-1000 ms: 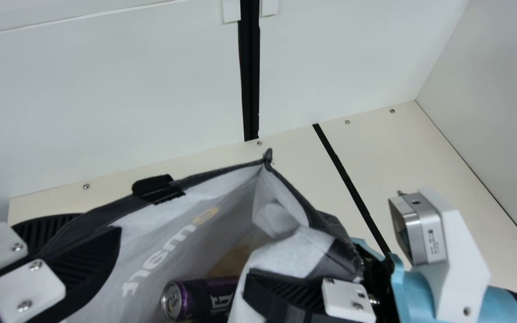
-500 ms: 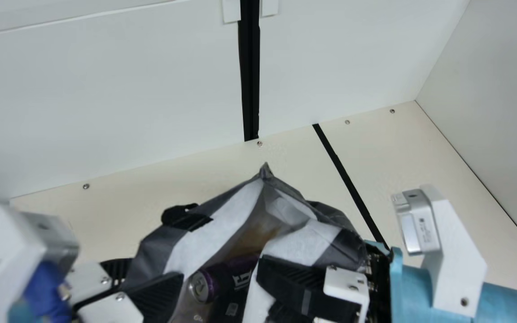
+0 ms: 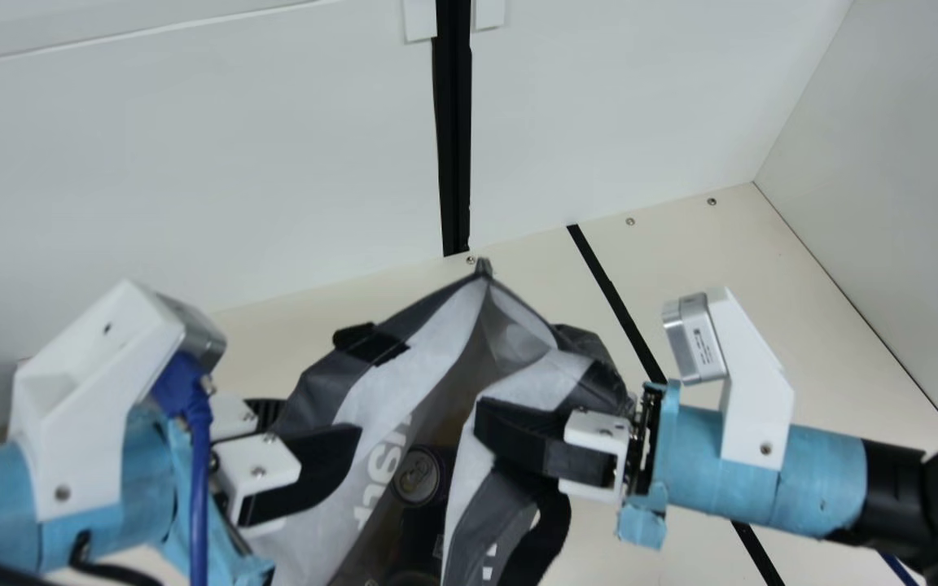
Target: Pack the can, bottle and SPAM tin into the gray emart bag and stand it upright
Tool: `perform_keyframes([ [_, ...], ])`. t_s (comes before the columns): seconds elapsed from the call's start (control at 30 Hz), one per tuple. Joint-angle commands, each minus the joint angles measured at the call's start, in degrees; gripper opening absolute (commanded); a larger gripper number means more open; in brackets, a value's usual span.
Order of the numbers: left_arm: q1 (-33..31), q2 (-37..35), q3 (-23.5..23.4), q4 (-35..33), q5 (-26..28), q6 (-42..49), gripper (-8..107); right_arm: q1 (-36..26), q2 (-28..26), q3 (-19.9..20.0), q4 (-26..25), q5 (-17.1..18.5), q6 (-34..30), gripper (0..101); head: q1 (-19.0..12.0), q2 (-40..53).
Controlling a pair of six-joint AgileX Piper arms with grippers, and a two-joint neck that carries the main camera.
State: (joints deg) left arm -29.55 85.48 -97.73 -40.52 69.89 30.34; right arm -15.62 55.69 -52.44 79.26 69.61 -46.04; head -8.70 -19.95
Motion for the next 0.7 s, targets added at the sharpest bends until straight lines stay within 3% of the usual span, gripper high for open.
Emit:
perform_keyframes([
  [0.0, 0.47, 2.4, -1.51, -0.51, 0.01, 1.73, -8, -0.04, 2.1, 0.0, 0.2, 0.3, -3.92, 0, -1.3, -0.05],
  [0.3, 2.51, 10.08, -7.63, -2.19, 0.01, 6.11, -8, 0.37, 10.14, -1.43, 1.44, -0.31, -13.68, 0, -1.3, -0.05],
  [0.67, 5.65, 19.53, -19.16, -2.71, 0.01, 8.96, -8, 7.59, 20.44, -6.31, 1.67, -9.73, -27.38, 0, -1.3, -0.05],
])
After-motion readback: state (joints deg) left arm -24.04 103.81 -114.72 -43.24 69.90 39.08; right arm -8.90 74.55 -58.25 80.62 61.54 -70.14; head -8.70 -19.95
